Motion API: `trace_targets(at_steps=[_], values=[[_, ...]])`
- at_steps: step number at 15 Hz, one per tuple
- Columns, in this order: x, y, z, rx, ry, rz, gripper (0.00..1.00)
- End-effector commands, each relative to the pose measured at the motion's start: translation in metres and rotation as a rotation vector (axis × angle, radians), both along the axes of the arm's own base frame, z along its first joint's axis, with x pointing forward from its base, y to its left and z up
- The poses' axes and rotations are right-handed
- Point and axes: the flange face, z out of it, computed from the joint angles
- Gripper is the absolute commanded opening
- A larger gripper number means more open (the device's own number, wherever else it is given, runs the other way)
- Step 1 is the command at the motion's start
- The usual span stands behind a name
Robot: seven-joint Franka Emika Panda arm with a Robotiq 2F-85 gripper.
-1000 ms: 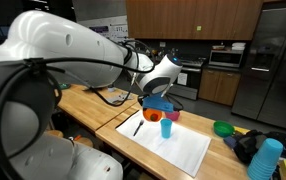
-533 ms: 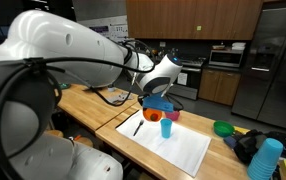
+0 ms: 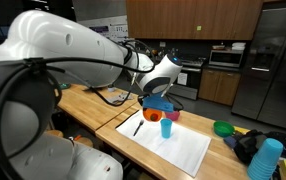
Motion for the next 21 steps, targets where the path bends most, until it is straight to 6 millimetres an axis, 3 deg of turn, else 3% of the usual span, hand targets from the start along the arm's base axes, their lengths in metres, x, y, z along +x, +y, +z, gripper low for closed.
trace_targets(at_steps=[1,6,9,10,11,21], values=[[0.0,0.0,0.001,0.0,0.001,0.0,0.04],[0.0,0.0,0.001,0.0,0.001,0.0,0.01],[0.014,-0.006,0.005,-0.006,0.001,-0.002,0.01],[0.029,-0.012,0.009,-0.019,0.005,0.0,0.01],[0.012,-0.004,0.002,-0.013,0.008,-0.007,0.01],[0.013,-0.003,-0.001,-0.017,0.017,-0.006,0.04]])
